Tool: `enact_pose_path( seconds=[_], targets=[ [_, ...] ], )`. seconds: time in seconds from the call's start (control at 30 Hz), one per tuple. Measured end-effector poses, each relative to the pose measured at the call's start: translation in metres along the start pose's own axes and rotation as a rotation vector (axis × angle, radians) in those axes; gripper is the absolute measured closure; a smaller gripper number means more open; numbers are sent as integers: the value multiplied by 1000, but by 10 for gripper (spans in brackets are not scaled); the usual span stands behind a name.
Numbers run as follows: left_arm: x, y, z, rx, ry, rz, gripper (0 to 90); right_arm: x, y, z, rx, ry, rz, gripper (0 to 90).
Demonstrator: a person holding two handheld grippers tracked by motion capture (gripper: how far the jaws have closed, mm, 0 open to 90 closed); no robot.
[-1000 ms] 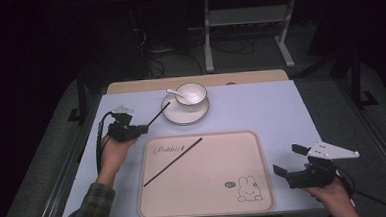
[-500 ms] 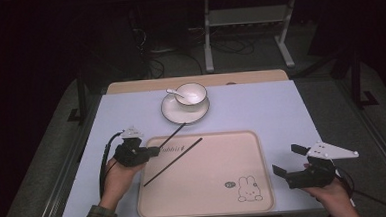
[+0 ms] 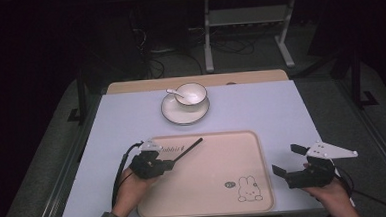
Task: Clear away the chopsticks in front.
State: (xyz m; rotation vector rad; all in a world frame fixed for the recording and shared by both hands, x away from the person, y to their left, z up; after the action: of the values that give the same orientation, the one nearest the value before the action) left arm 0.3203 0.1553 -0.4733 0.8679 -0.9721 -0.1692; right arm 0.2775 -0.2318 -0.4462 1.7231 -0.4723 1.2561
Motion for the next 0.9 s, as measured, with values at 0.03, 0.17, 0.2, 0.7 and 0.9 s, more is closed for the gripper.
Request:
enact_pose_path(
  seconds=[0.03,0.17,0.2,0.7,0.9],
  targets=[
    [0,-2,0,10,-9,-7,854,0,0,0,0,0,0,0],
    [-1,-8,-1,39,-25,-23,853,0,0,-1,1,0,0,0],
    [-2,-9,-2,44,-27,-29,853,0,0,-1,0,1,0,0],
    [7,-10,0,18,-21,5,730,1,1,-1,0,7,3,0],
    [46,-20,4,-51,-86,38,873,1,0,-3,1,4,1,0]
  ],
)
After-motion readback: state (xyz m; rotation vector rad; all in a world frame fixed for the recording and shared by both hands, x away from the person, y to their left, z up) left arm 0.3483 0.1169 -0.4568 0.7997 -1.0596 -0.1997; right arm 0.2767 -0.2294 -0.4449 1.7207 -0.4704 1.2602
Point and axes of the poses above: each handheld gripper's, and its own axes: y roughly backward along the jaws, x roughly out of its top, z roughly to its right, the point moved 6 cm from there along -y, roughly forward along the jaws, and after that the axes turned 8 degrees about -x, right-handed, at the moved point
